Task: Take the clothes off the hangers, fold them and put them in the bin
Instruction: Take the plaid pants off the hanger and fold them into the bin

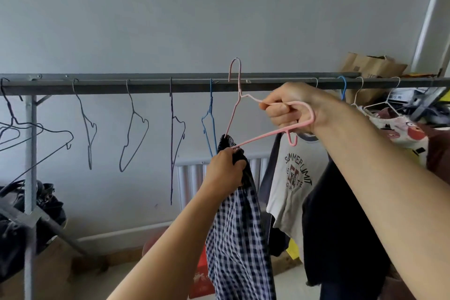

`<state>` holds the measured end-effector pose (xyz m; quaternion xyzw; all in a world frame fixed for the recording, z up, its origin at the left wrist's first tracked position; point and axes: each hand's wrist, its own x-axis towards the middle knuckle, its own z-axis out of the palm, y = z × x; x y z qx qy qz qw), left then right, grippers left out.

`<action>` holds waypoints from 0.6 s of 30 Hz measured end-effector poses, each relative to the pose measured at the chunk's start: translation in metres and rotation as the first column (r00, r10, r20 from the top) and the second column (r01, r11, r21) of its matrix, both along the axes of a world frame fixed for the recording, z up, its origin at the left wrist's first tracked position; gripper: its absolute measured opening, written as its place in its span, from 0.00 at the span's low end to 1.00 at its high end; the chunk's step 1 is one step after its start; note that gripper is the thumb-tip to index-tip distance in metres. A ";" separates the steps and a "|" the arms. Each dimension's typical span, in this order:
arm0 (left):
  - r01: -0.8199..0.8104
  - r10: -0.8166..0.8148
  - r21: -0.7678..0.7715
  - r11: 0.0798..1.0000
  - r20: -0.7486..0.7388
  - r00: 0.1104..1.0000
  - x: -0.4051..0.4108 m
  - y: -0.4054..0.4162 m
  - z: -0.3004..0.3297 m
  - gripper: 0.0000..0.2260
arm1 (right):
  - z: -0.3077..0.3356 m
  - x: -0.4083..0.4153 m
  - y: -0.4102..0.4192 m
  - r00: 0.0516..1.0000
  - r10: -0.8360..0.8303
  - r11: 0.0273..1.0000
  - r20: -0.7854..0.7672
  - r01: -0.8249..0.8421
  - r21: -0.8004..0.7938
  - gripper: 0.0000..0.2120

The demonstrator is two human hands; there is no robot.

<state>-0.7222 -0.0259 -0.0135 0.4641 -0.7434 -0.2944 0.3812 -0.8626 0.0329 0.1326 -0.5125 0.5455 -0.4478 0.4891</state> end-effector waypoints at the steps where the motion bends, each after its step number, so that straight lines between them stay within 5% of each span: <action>1: -0.018 0.018 -0.009 1.000 0.014 1.000 0.003 -0.002 0.000 0.04 | 0.006 0.000 0.000 1.000 0.023 1.000 0.010 -0.023 0.001 0.11; 12: -0.085 0.084 0.025 0.996 0.033 0.996 0.021 -0.011 -0.002 0.04 | 0.012 0.001 -0.016 0.998 -0.062 0.995 -0.030 0.059 -0.085 0.13; 18: -0.002 0.034 0.193 0.981 -0.162 0.986 0.029 0.005 0.011 0.06 | -0.032 0.008 -0.044 0.938 -0.280 0.956 -0.206 0.251 -0.155 0.16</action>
